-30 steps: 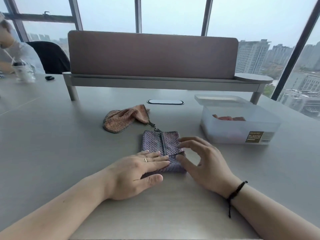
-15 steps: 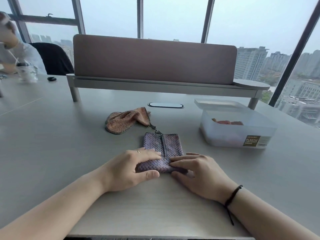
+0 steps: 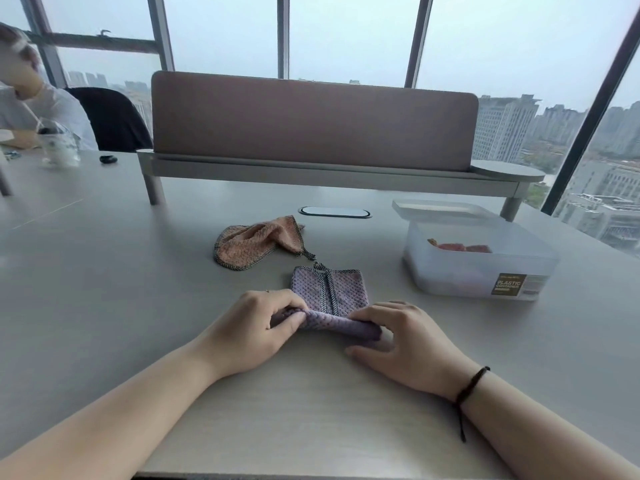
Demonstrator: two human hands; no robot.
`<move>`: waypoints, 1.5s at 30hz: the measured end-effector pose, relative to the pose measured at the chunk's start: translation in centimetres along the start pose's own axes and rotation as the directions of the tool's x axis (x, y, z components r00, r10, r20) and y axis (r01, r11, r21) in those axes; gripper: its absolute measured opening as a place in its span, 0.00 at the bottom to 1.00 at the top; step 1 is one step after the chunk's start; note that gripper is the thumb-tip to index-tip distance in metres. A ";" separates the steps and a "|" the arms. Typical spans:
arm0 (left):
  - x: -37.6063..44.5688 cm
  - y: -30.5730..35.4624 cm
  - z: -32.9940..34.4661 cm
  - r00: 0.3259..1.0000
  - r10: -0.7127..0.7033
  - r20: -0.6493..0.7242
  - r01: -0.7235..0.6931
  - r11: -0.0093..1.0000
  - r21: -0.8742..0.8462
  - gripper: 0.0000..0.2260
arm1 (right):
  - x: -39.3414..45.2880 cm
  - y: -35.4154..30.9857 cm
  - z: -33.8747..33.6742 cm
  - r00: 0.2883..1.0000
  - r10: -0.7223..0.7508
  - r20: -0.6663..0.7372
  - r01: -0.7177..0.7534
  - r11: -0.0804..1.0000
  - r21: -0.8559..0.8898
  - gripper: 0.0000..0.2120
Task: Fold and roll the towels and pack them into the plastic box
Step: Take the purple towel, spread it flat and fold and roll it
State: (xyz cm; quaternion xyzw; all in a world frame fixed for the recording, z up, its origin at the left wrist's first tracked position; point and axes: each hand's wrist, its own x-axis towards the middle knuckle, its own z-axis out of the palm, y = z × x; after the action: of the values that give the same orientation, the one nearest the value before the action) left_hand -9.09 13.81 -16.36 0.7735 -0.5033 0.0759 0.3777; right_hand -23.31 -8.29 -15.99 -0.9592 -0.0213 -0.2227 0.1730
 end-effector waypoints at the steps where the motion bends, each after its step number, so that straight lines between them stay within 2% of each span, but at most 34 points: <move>1: 0.1 0.0 0.0 1.000 -0.003 -0.004 0.003 1.000 -0.007 0.02 | 0.0 0.1 0.1 1.000 -0.006 -0.027 0.006 1.000 0.002 0.16; 4: 0.4 0.0 0.1 1.000 -0.013 -0.018 0.013 1.000 -0.029 0.03 | 0.3 0.4 0.3 0.998 0.013 -0.056 -0.011 1.000 0.027 0.10; 8: 0.6 -0.2 0.3 0.998 -0.046 0.046 0.045 0.999 0.022 0.20 | 1.0 1.0 0.5 0.992 0.105 -0.076 -0.099 0.992 0.081 0.04; 10: 0.7 -0.2 0.5 0.999 -0.043 0.011 0.042 0.997 0.069 0.21 | 1.5 1.3 0.6 0.984 0.151 -0.089 -0.140 0.983 0.122 0.02; 13: 1.0 -0.2 0.7 0.994 -0.081 -0.069 0.086 0.993 0.081 0.19 | 2.2 2.0 0.6 0.968 0.239 -0.074 -0.221 0.955 0.195 0.05; 17: 0.9 -0.4 0.7 0.994 -0.105 -0.009 0.106 0.992 0.070 0.25 | 3.0 2.9 0.8 0.935 0.346 -0.072 -0.312 0.904 0.292 0.07; 20: 1.3 -0.8 1.1 0.996 -0.084 -0.030 0.086 0.994 0.071 0.20 | 3.3 3.3 1.1 0.927 0.369 -0.070 -0.325 0.882 0.342 0.09; 23: 2.2 -1.4 1.5 0.980 -0.164 -0.110 0.160 0.986 -0.043 0.11 | 3.9 3.5 1.1 0.914 0.403 -0.054 -0.350 0.848 0.398 0.09; 26: 2.9 -1.9 1.8 0.968 -0.219 -0.120 0.205 0.972 -0.118 0.07 | 4.7 3.7 1.1 0.901 0.431 -0.044 -0.373 0.825 0.424 0.12; 31: 4.0 -2.4 2.2 0.970 -0.225 -0.094 0.216 0.971 -0.100 0.05 | 5.4 4.1 1.3 0.876 0.479 -0.061 -0.427 0.826 0.368 0.14; 35: 4.7 -2.5 2.4 0.970 -0.222 -0.100 0.221 0.975 -0.025 0.06 | 5.6 4.1 1.4 0.887 0.457 -0.059 -0.420 0.854 0.307 0.14; 39: 4.4 -2.5 2.4 0.967 -0.230 -0.107 0.238 0.969 0.071 0.05 | 5.5 3.8 1.4 0.899 0.433 -0.060 -0.419 0.893 0.163 0.18; 42: 4.2 -1.8 2.3 0.972 -0.144 -0.185 0.184 0.958 0.218 0.05 | 5.1 3.4 1.4 0.893 0.435 -0.111 -0.436 0.900 0.023 0.19; 45: 3.9 -0.9 2.0 0.977 0.028 -0.212 0.045 0.943 0.329 0.07 | 4.6 3.0 1.3 0.907 0.367 -0.207 -0.371 0.928 0.017 0.15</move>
State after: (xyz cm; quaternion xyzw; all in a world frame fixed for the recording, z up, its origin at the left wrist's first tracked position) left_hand -7.02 9.85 -16.29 0.8155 -0.4364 0.2406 0.2943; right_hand -18.23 -10.81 -16.06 -0.9195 0.1809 -0.2844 0.2021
